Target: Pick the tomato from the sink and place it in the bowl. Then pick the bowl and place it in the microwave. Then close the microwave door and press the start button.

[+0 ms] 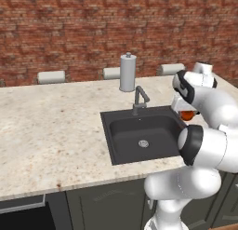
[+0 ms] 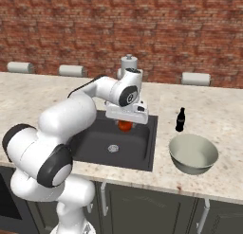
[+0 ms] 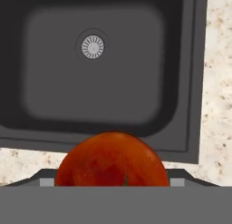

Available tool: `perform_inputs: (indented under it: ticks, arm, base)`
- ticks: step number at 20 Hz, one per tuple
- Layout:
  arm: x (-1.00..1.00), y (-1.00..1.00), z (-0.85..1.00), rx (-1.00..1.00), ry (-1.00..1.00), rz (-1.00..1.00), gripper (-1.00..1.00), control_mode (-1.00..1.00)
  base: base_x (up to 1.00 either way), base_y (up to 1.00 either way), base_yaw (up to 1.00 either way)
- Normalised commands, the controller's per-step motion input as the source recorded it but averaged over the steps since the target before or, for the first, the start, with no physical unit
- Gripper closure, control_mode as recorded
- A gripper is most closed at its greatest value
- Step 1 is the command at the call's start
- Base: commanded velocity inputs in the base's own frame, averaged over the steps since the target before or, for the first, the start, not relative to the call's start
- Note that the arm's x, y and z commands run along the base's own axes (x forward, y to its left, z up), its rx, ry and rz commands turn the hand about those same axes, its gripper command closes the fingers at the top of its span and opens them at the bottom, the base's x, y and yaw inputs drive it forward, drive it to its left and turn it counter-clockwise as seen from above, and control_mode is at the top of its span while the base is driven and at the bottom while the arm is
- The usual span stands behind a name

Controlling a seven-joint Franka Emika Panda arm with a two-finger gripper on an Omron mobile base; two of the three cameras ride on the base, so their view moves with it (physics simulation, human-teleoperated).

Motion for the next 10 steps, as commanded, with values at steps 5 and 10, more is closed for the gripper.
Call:
perform_inputs:
  ticks: [5, 10]
  arm:
    - [-0.05, -0.46, 0.0, 0.0, 0.0, 0.0, 1.0, -1.0]
    - [0.0, -0.71, 0.0, 0.0, 0.0, 0.0, 1.0, -1.0]
  base:
    - [0.0, 0.0, 0.0]
    - [0.0, 0.0, 0.0]
